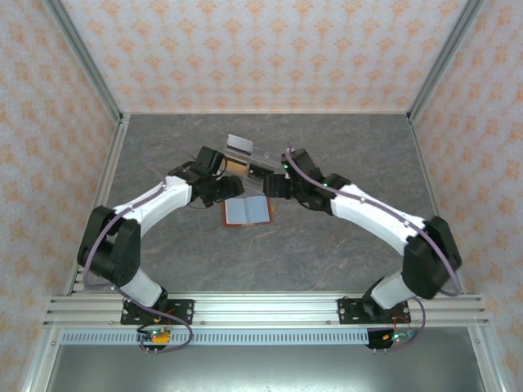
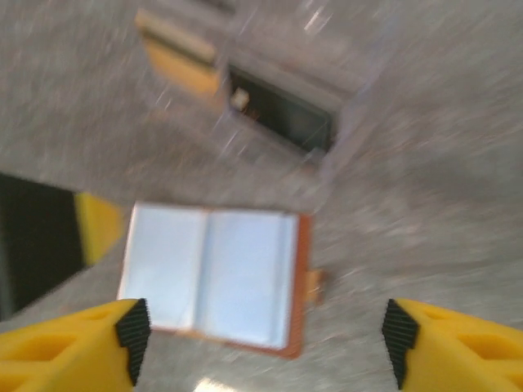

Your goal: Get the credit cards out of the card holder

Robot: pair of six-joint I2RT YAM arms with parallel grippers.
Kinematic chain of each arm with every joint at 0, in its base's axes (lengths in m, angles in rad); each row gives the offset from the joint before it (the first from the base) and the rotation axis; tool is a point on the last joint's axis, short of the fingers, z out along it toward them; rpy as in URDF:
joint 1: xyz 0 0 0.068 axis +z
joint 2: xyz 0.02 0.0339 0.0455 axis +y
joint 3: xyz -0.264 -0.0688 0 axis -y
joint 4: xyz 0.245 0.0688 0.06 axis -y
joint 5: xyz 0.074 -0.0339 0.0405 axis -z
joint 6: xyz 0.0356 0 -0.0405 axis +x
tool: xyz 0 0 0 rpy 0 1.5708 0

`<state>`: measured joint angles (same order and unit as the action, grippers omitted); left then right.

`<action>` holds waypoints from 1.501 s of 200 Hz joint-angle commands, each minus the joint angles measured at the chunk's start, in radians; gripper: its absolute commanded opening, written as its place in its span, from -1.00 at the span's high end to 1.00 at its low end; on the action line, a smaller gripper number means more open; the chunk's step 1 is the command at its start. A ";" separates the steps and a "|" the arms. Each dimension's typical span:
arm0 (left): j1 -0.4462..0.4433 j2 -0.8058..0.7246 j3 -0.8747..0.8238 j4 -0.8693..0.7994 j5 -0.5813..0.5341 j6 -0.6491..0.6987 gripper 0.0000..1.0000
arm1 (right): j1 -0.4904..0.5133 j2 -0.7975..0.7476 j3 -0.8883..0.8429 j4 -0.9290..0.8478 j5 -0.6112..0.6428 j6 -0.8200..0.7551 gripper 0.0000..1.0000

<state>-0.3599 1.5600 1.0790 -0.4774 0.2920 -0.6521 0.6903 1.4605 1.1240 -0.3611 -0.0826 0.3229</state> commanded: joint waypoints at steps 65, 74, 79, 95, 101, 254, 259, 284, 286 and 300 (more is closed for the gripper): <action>0.175 -0.402 -0.132 -0.054 -0.609 0.108 -1.00 | -0.205 -0.301 -0.113 0.007 0.582 -0.158 -0.99; 0.178 -0.433 -0.167 -0.030 -0.684 0.139 -1.00 | -0.232 -0.311 -0.136 0.031 0.623 -0.156 -0.99; 0.181 -0.450 -0.189 -0.016 -0.719 0.151 -1.00 | -0.247 -0.315 -0.154 0.045 0.649 -0.156 -0.99; 0.192 -0.495 -0.264 0.055 -0.790 0.187 -1.00 | -0.302 -0.327 -0.215 0.092 0.730 -0.129 -0.99; 0.197 -0.509 -0.298 0.097 -0.816 0.203 -1.00 | -0.328 -0.329 -0.240 0.111 0.740 -0.114 -0.99; 0.372 -0.414 -0.729 1.001 -0.493 0.579 -1.00 | -0.526 -0.064 -0.677 0.987 0.519 -0.409 -0.99; 0.372 -0.410 -0.741 1.032 -0.490 0.578 -1.00 | -0.526 -0.061 -0.679 0.996 0.514 -0.412 -0.99; 0.378 -0.377 -0.771 1.131 -0.457 0.597 -1.00 | -0.528 -0.067 -0.719 1.068 0.422 -0.414 -0.99; 0.378 -0.371 -0.771 1.133 -0.456 0.599 -1.00 | -0.528 -0.066 -0.722 1.080 0.417 -0.414 -0.99; 0.377 -0.332 -0.780 1.184 -0.430 0.603 -1.00 | -0.532 -0.039 -0.737 1.129 0.387 -0.424 -0.99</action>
<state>0.0086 1.1805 0.3153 0.5316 -0.1986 -0.0959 0.1684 1.3911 0.4171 0.6140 0.3889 -0.0681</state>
